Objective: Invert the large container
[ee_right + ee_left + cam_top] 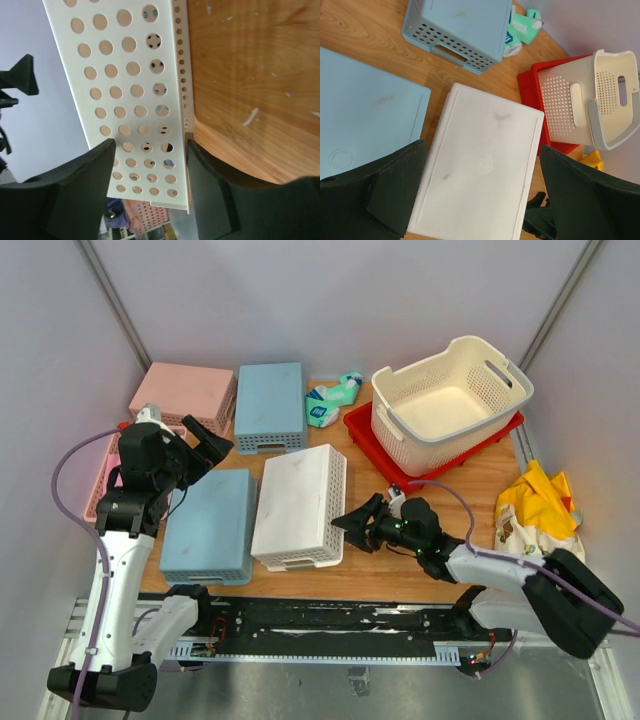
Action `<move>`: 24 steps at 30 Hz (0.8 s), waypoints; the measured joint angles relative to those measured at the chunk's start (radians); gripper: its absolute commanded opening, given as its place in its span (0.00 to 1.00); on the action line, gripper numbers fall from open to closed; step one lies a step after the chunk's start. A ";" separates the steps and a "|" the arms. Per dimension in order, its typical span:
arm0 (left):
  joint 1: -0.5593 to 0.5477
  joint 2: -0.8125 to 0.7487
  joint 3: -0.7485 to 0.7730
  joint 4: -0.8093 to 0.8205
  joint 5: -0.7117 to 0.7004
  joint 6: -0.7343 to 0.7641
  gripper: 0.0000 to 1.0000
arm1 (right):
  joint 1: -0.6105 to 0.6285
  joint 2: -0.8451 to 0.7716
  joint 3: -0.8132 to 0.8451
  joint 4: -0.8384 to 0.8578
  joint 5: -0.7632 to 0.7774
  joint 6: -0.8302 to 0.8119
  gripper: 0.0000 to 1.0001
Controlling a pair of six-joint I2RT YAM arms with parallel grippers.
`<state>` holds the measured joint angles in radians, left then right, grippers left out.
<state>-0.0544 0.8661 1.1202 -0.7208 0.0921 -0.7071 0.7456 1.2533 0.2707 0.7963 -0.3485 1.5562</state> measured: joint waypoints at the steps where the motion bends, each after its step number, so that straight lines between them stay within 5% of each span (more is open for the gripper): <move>1: 0.000 0.001 -0.004 0.002 0.004 0.000 0.99 | -0.002 -0.049 0.009 -0.088 0.010 -0.037 0.67; 6: 0.000 0.001 -0.019 0.011 0.025 0.001 0.99 | -0.010 -0.259 0.164 -0.579 0.129 -0.278 0.77; 11: 0.000 0.001 -0.034 0.023 0.044 0.001 0.99 | -0.030 -0.288 0.291 -0.834 0.206 -0.476 0.78; 16: 0.000 -0.003 -0.035 0.027 0.056 0.002 0.99 | -0.033 -0.155 0.396 -0.985 0.214 -0.629 0.78; 24: 0.000 -0.010 -0.060 0.040 0.077 0.004 0.99 | -0.029 0.050 0.483 -0.978 0.118 -0.763 0.77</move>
<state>-0.0544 0.8566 1.0599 -0.6811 0.1688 -0.7033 0.7166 1.3029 0.7532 -0.1822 -0.2306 0.7929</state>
